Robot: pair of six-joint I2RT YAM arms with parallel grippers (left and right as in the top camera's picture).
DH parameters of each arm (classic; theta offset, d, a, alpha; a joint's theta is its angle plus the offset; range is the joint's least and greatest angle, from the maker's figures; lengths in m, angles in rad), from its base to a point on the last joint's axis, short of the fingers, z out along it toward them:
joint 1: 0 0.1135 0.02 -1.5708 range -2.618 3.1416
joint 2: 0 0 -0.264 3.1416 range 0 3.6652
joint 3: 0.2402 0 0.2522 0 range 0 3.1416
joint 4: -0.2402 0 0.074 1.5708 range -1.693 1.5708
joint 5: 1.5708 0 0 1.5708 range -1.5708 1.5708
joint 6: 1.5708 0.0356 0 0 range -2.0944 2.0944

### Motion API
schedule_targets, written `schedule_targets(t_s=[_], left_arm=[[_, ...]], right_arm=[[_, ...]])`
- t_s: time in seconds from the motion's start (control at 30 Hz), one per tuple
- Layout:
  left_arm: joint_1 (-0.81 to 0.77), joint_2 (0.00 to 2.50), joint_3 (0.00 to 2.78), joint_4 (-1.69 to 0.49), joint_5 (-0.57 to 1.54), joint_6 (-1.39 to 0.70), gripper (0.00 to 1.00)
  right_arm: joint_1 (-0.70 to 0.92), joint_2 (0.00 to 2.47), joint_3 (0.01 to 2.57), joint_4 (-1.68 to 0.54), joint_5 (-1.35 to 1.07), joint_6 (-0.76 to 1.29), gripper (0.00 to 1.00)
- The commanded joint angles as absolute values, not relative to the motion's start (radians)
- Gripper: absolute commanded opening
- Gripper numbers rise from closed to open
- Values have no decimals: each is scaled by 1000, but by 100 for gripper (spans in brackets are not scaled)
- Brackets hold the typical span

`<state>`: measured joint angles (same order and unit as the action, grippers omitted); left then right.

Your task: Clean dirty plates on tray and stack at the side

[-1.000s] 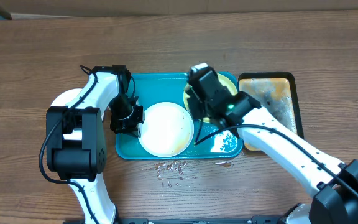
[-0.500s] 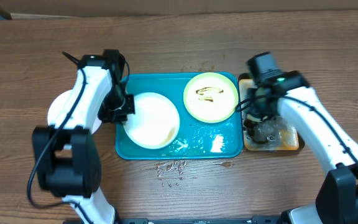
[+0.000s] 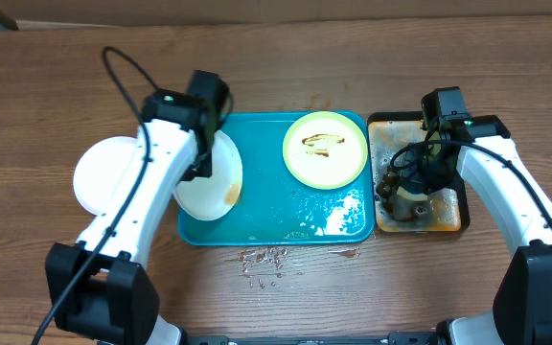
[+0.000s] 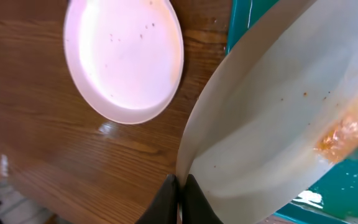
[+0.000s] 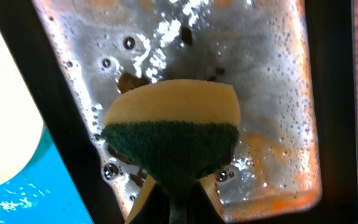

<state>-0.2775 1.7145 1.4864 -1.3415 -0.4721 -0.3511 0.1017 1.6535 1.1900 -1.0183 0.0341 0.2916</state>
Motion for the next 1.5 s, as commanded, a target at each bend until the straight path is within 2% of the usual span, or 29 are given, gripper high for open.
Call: schedule_targets(t_s=[0.0, 0.33, 0.6, 0.8, 1.2, 1.47], left_arm=[[-333, 1699, 1509, -1351, -653, -426, 4], [-474, 1699, 1509, -1393, -893, -592, 4], [-605, 1699, 1509, -1496, -1122, -846, 4], [-663, 1699, 1508, -1496, -1155, -880, 4], [-666, 1699, 1509, -1496, -1156, -879, 4], [-565, 1692, 1509, -1496, -1123, -884, 4]], right_arm=[[101, 1648, 1189, -1004, 24, 283, 4], [101, 1648, 1188, -985, 25, 284, 4], [101, 1650, 1188, -986, 32, 284, 4], [101, 1650, 1188, -986, 33, 284, 4], [101, 1650, 1177, -991, 35, 284, 4], [101, 1650, 1177, -997, 35, 283, 4]])
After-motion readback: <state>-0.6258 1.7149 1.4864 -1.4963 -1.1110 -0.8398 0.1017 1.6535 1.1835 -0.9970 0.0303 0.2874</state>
